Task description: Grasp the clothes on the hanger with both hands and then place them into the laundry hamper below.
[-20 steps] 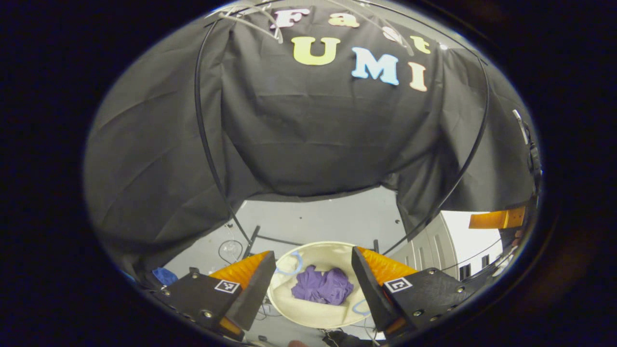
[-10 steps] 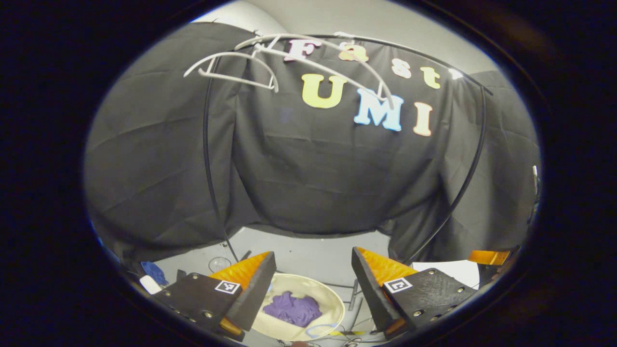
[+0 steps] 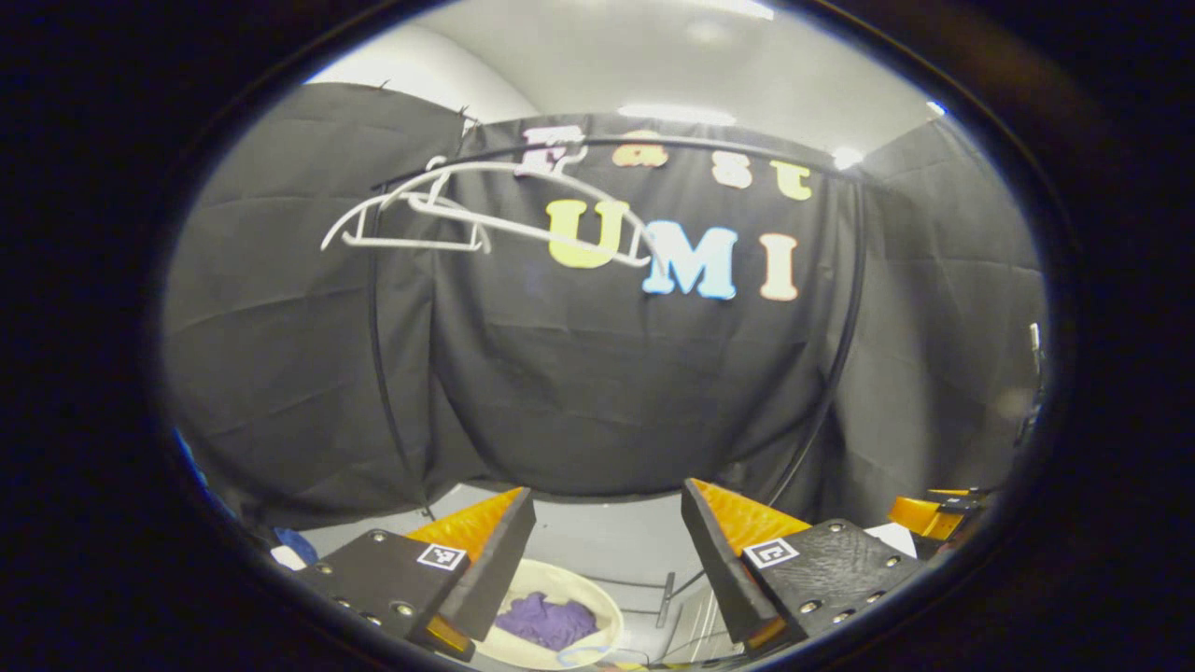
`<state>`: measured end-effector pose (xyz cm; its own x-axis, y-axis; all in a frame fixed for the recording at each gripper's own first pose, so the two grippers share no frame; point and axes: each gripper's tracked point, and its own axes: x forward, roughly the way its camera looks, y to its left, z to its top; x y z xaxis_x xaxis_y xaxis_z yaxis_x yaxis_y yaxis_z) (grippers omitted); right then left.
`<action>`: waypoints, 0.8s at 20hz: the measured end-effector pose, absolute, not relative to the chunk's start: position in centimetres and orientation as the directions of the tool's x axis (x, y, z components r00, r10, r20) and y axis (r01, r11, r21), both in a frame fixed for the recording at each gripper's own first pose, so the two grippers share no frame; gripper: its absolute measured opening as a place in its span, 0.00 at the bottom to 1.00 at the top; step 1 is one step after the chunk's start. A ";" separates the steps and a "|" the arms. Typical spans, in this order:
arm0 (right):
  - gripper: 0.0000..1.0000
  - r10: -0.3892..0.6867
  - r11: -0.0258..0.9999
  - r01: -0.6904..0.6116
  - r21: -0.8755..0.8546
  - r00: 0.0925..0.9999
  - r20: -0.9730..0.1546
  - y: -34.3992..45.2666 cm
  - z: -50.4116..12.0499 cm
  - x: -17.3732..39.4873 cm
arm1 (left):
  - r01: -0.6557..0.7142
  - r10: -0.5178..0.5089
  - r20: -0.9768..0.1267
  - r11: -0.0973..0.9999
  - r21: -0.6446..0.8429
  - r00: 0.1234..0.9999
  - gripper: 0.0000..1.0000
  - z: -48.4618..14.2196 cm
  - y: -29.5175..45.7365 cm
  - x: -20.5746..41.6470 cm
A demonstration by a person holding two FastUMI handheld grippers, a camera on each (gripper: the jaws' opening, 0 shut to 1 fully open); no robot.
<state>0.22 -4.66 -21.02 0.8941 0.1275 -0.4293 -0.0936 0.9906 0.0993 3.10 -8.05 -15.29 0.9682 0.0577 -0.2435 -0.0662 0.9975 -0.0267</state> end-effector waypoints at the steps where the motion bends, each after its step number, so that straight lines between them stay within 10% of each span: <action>1: 0.95 0.121 0.992 -0.097 0.081 0.913 -0.389 -4.9 -19.2 0.7 | -0.060 0.054 -0.213 0.998 -0.019 0.976 0.98 -13.6 -8.6 3.2; 9: 0.95 0.043 0.998 -0.041 0.043 0.998 -0.040 -5.7 -3.9 3.6 | -0.012 0.014 0.041 0.998 -0.068 0.999 0.91 -0.7 -7.2 2.3; 16: 0.91 -0.071 0.995 0.071 0.070 0.997 -0.009 -7.2 0.2 2.2 | -0.018 0.025 0.146 0.999 -0.044 0.989 0.96 4.3 0.9 1.0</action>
<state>2.16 -7.20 0.24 0.9975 -0.0707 -0.0091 0.0712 0.9950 0.0695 1.00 0.94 4.25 0.9890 0.0246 0.1459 -0.0183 0.9989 -0.0441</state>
